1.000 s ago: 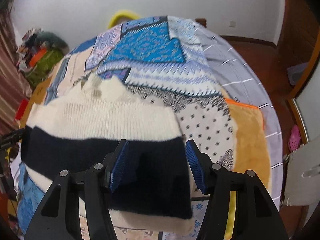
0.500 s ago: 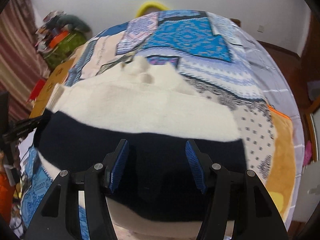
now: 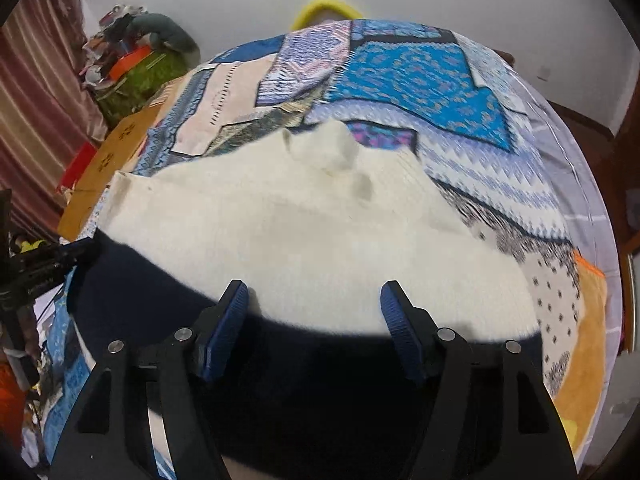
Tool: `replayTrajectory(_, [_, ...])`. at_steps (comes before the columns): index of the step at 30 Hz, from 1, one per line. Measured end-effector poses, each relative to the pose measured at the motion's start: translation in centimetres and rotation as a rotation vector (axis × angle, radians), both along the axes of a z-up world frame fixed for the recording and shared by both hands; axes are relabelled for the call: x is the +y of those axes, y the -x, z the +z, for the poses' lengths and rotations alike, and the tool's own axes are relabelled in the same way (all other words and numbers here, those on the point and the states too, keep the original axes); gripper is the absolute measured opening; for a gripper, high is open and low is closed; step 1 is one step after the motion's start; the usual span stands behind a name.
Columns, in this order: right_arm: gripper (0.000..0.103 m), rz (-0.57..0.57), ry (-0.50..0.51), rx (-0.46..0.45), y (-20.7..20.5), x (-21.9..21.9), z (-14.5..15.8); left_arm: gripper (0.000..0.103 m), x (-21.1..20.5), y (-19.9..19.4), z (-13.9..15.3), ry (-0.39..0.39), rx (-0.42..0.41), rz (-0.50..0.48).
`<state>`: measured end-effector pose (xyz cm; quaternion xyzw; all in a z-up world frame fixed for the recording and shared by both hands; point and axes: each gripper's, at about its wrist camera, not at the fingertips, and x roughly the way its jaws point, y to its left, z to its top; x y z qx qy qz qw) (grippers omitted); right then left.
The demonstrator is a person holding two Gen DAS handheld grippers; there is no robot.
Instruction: Fold small clothes
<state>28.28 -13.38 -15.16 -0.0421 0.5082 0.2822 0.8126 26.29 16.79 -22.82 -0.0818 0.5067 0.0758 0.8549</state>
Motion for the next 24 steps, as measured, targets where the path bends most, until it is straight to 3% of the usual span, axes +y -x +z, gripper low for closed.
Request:
replayTrajectory(7, [0.065,0.022,-0.016,0.008,-1.1,3.0,-0.5,0.048,1.7,1.2,1.4,0.025,-0.027,0.029])
replayTrajectory(9, [0.056,0.013,-0.026,0.007,-1.4,3.2,-0.9,0.049,2.0,1.5,1.8,0.026,-0.034,0.032])
replayTrajectory(14, [0.010,-0.034,-0.052,0.003,-1.9,2.4,-0.8,0.060,2.4,1.9,1.8,0.056,-0.037,0.035])
replayTrajectory(15, [0.008,-0.038,-0.060,0.001,-2.0,2.2,-0.6,0.060,2.3,1.9,1.7,0.056,-0.033,0.031])
replayTrajectory(24, [0.005,-0.038,-0.048,-0.104,-2.1,2.4,1.4,0.064,0.3,1.7,0.5,0.044,0.011,-0.028])
